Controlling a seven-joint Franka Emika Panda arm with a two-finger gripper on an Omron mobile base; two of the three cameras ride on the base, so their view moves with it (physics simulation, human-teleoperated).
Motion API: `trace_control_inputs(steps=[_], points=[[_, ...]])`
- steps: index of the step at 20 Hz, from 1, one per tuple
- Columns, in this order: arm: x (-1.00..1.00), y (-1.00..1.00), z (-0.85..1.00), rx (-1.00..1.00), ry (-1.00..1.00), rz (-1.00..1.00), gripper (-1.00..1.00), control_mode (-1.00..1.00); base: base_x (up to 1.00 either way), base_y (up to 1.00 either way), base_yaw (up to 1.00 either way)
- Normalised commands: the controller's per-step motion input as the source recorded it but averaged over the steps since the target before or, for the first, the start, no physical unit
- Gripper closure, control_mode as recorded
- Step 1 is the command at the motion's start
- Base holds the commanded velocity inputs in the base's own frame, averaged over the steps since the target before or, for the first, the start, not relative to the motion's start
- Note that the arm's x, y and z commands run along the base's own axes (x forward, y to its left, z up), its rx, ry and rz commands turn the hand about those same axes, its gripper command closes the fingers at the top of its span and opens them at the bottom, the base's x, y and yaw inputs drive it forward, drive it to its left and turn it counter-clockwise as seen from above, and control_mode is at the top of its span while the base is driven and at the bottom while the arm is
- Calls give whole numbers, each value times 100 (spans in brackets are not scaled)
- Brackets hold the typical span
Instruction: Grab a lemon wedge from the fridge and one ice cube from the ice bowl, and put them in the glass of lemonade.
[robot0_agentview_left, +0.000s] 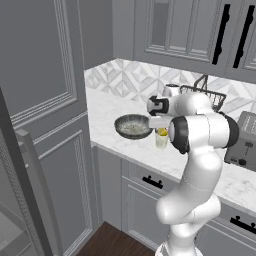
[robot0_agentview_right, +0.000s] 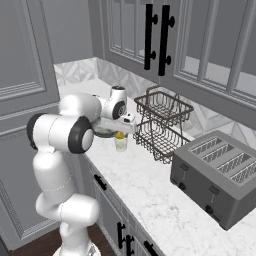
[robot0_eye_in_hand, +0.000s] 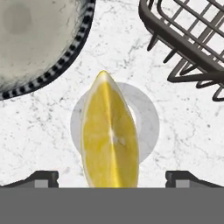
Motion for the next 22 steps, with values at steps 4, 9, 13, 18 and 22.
trace_control_inputs(steps=[4,9,13,18,22], points=[[-8,0,14,4,-1,0,-100,-100,0,0,0],[-17,-2,1,2,-2,0,-100,-100,0,0,0],[-20,-1,1,2,-5,0,-100,-100,0,0,0],[-28,-6,1,3,-5,0,-100,-100,0,0,0],[-37,-2,0,2,-6,0,-100,-100,0,0,0]])
